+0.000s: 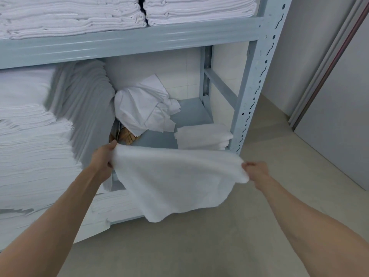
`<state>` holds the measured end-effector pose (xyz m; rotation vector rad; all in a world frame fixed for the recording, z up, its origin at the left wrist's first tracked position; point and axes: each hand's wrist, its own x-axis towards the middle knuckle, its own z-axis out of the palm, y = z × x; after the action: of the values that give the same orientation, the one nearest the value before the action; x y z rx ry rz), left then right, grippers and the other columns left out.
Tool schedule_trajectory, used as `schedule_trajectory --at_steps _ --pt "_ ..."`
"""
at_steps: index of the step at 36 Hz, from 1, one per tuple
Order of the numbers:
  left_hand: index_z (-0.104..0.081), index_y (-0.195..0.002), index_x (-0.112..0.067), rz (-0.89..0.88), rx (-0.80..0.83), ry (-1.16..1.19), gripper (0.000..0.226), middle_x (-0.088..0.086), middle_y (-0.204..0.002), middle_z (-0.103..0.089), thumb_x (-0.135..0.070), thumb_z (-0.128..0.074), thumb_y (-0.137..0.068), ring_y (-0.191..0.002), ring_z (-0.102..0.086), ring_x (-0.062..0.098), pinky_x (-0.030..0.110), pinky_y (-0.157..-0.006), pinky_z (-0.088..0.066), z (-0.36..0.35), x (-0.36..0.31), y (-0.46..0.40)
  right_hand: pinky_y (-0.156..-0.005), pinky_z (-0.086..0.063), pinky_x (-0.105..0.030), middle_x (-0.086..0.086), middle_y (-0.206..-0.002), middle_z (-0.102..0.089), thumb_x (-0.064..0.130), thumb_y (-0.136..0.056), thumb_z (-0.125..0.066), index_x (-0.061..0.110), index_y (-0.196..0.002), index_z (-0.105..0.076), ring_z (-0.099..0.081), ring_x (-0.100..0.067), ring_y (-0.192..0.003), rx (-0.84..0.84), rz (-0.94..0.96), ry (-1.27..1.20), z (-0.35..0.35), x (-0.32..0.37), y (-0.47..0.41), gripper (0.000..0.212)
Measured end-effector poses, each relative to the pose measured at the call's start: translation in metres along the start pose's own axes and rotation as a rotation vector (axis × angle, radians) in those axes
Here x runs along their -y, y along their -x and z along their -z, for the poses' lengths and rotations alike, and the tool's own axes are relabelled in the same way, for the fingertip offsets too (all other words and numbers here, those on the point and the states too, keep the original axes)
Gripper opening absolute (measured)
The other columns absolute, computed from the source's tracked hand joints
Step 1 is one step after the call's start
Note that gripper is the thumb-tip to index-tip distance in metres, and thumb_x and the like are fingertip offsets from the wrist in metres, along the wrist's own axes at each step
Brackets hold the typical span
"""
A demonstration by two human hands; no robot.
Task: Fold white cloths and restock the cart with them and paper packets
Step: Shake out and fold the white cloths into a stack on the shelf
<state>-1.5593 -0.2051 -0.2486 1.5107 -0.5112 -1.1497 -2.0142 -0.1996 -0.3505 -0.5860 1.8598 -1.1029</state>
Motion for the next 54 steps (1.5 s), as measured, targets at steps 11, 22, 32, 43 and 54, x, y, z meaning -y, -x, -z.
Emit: schedule_trajectory --at_steps 11,22,32,43,54 --pt "-0.064 -0.084 -0.014 -0.112 -0.106 -0.15 0.02 -0.001 -0.08 -0.059 -0.031 -0.065 -0.095 -0.071 -0.055 0.016 0.032 -0.069 -0.045 0.0 0.005 -0.019 -0.071 -0.049 -0.036 -0.009 -0.097 -0.066 0.009 -0.098 -0.053 0.009 -0.11 -0.071 -0.055 -0.021 -0.082 -0.143 0.232 -0.015 0.026 0.001 -0.009 0.021" --pt "-0.063 -0.073 -0.014 -0.111 -0.169 -0.337 0.023 0.007 -0.082 -0.062 -0.028 -0.072 -0.089 -0.074 -0.058 0.025 0.037 -0.081 -0.049 0.001 0.019 -0.027 -0.078 -0.04 -0.028 -0.011 -0.103 -0.068 0.014 -0.094 -0.062 0.006 -0.104 -0.072 -0.06 -0.027 -0.099 -0.078 0.293 0.402 0.026 0.022 -0.017 0.016" --pt "-0.071 -0.1 -0.011 -0.24 -0.077 -0.529 0.014 0.011 -0.097 -0.065 -0.02 -0.071 -0.089 -0.084 -0.058 0.025 0.03 -0.069 -0.047 0.001 0.011 -0.027 -0.076 -0.042 -0.026 -0.009 -0.106 -0.069 0.01 -0.092 -0.064 0.011 -0.105 -0.075 -0.055 -0.018 -0.092 -0.064 0.25 0.314 0.033 0.029 -0.014 0.018" --pt "-0.075 -0.094 -0.024 -0.375 0.055 -0.52 0.026 -0.003 -0.083 -0.066 -0.001 -0.064 -0.09 -0.073 -0.056 0.017 0.032 -0.073 -0.047 0.001 0.007 -0.018 -0.084 -0.052 -0.031 -0.016 -0.11 -0.064 -0.008 -0.093 -0.04 0.002 -0.118 -0.066 -0.059 -0.025 -0.095 0.273 0.01 0.006 0.05 0.041 -0.009 0.037" --pt "-0.072 -0.104 -0.006 -0.234 0.098 -0.255 0.026 0.015 -0.113 -0.068 0.005 -0.058 -0.085 -0.1 -0.059 0.026 0.039 -0.095 -0.052 -0.001 -0.001 -0.012 -0.066 -0.058 -0.02 -0.007 -0.097 -0.071 0.0 -0.091 -0.064 0.003 -0.106 -0.071 -0.068 -0.015 -0.081 0.351 0.036 -0.008 0.057 0.045 0.002 0.017"
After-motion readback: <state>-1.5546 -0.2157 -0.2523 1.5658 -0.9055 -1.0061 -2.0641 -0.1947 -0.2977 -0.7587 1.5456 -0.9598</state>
